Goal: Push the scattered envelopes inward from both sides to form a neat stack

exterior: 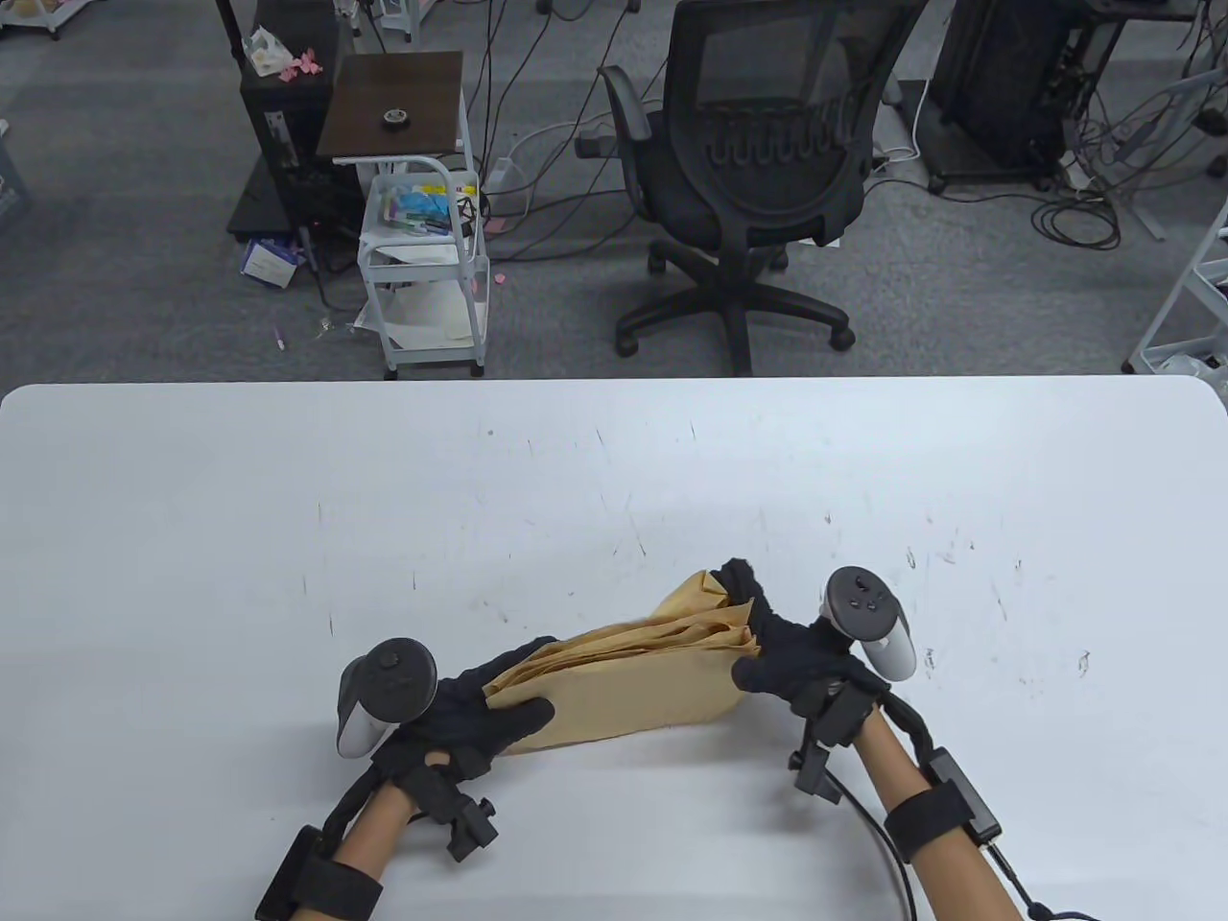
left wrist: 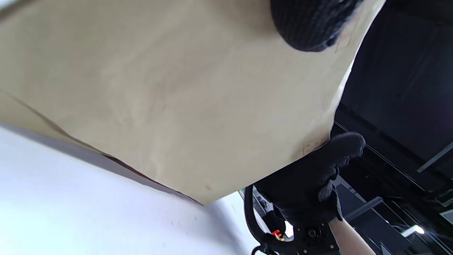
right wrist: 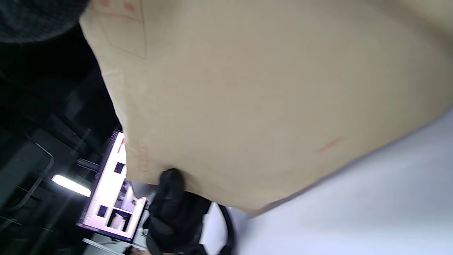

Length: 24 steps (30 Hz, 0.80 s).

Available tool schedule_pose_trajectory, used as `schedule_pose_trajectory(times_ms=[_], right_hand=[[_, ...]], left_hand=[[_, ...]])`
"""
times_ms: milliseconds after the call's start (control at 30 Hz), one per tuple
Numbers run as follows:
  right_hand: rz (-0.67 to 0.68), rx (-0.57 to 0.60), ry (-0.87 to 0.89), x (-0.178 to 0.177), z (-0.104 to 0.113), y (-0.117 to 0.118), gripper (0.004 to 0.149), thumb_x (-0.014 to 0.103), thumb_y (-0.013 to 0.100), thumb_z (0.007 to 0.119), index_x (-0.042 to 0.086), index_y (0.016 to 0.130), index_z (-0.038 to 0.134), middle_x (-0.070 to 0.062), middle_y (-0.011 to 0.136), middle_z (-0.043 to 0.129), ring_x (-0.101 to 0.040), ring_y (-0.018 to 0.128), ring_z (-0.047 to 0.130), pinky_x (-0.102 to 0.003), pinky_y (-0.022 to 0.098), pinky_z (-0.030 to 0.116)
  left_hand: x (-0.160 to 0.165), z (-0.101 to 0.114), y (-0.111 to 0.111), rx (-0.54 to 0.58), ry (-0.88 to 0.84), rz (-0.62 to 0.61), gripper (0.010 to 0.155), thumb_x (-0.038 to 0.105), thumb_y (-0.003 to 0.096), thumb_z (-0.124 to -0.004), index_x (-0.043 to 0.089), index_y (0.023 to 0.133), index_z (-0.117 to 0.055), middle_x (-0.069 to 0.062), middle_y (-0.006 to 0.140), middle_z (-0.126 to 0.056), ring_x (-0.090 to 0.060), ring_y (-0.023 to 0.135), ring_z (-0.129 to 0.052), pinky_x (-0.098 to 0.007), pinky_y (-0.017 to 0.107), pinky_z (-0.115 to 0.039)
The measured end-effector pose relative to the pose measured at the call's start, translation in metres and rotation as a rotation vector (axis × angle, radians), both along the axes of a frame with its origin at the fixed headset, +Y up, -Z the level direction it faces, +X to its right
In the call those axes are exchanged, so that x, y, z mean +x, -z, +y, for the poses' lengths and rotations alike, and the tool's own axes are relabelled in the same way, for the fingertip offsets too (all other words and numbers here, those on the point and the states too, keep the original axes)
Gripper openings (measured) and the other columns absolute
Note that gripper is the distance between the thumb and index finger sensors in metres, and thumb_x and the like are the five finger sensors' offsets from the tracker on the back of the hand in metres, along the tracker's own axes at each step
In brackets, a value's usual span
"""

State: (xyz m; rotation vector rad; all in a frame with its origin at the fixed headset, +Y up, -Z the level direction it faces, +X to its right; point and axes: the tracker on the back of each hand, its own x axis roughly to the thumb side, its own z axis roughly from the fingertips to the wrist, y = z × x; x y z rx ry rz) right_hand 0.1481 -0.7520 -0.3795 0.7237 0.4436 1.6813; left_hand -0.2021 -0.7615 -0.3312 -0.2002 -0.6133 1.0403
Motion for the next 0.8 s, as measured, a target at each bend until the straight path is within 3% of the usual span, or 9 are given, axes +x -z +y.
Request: schedule_pose_trajectory(times_ms=[100, 167, 267, 400, 433, 533, 667, 733, 800], right_hand=[[-0.011, -0.014, -0.033, -0.001, -0.005, -0.001, 0.123, 0.061, 0.033, 0.077, -0.003, 0.101, -0.002, -0.033, 0.115, 0.009, -0.069, 0.098, 0.016, -0.082, 0.061, 0.017], [-0.007, -0.013, -0.081, 0.002, -0.005, 0.000, 0.124, 0.058, 0.035, 0.080, -0.004, 0.102, -0.004, -0.033, 0.115, 0.019, -0.068, 0.099, 0.030, -0.082, 0.063, 0.021], [-0.032, 0.076, -0.210, 0.014, 0.000, 0.004, 0.120, 0.054, 0.037, 0.083, -0.006, 0.105, 0.003, -0.031, 0.114, 0.036, -0.064, 0.098, 0.044, -0.081, 0.065, 0.029], [-0.124, 0.185, -0.357, 0.020, -0.003, 0.002, 0.112, 0.046, 0.039, 0.086, -0.003, 0.107, 0.013, -0.026, 0.114, 0.043, -0.062, 0.099, 0.046, -0.079, 0.066, 0.034], [-0.122, 0.191, -0.365, 0.014, -0.003, 0.000, 0.107, 0.045, 0.041, 0.085, -0.001, 0.108, 0.016, -0.023, 0.114, 0.047, -0.059, 0.100, 0.050, -0.078, 0.066, 0.036], [-0.254, 0.293, -0.307, -0.006, 0.003, -0.007, 0.081, 0.039, 0.041, 0.086, 0.006, 0.103, 0.046, -0.011, 0.096, 0.075, -0.045, 0.090, 0.075, -0.075, 0.066, 0.048], [-0.354, 0.347, -0.226, -0.003, 0.013, -0.008, 0.064, 0.037, 0.038, 0.088, 0.012, 0.091, 0.064, -0.005, 0.078, 0.086, -0.038, 0.075, 0.089, -0.075, 0.063, 0.053], [-0.389, 0.370, -0.255, 0.002, 0.013, -0.006, 0.053, 0.039, 0.037, 0.089, 0.016, 0.082, 0.072, -0.001, 0.067, 0.091, -0.036, 0.072, 0.092, -0.075, 0.063, 0.055], [-0.409, 0.407, -0.341, 0.003, 0.009, -0.007, 0.052, 0.041, 0.036, 0.089, 0.015, 0.079, 0.076, -0.001, 0.064, 0.093, -0.035, 0.070, 0.094, -0.075, 0.063, 0.056]], left_hand=[[-0.008, 0.003, 0.002, 0.007, -0.003, 0.031, 0.054, 0.042, 0.0481, -0.076, 0.031, 0.101, -0.066, -0.005, 0.100, -0.082, -0.041, 0.093, -0.080, -0.070, 0.071, -0.059], [-0.010, 0.004, 0.003, 0.010, -0.001, 0.068, 0.048, 0.039, 0.0487, -0.075, 0.032, 0.096, -0.073, -0.004, 0.094, -0.089, -0.040, 0.089, -0.085, -0.068, 0.070, -0.061], [-0.009, 0.004, 0.003, 0.026, 0.014, 0.140, 0.046, 0.039, 0.0486, -0.075, 0.032, 0.094, -0.076, -0.004, 0.089, -0.092, -0.039, 0.087, -0.088, -0.066, 0.069, -0.063], [-0.006, 0.002, 0.003, 0.030, 0.034, 0.130, 0.049, 0.043, 0.0482, -0.075, 0.033, 0.096, -0.073, -0.003, 0.092, -0.091, -0.040, 0.088, -0.086, -0.067, 0.070, -0.062], [-0.003, 0.000, 0.004, 0.009, 0.023, 0.074, 0.050, 0.044, 0.0484, -0.075, 0.034, 0.097, -0.072, -0.004, 0.094, -0.089, -0.041, 0.090, -0.084, -0.068, 0.070, -0.061], [0.005, -0.001, 0.000, -0.058, 0.018, -0.069, 0.057, 0.044, 0.0488, -0.076, 0.035, 0.103, -0.060, -0.007, 0.107, -0.075, -0.046, 0.099, -0.072, -0.072, 0.072, -0.053], [-0.004, 0.010, 0.001, 0.052, 0.020, 0.042, 0.048, 0.037, 0.0483, -0.077, 0.035, 0.096, -0.072, -0.004, 0.096, -0.089, -0.040, 0.090, -0.085, -0.068, 0.070, -0.061], [-0.005, 0.014, 0.001, 0.071, 0.048, 0.072, 0.047, 0.037, 0.0486, -0.076, 0.036, 0.096, -0.073, -0.004, 0.095, -0.090, -0.040, 0.088, -0.087, -0.067, 0.070, -0.062], [0.000, 0.014, -0.001, 0.126, 0.123, 0.099, 0.047, 0.036, 0.0479, -0.076, 0.035, 0.094, -0.075, -0.003, 0.091, -0.094, -0.037, 0.084, -0.092, -0.065, 0.069, -0.066]])
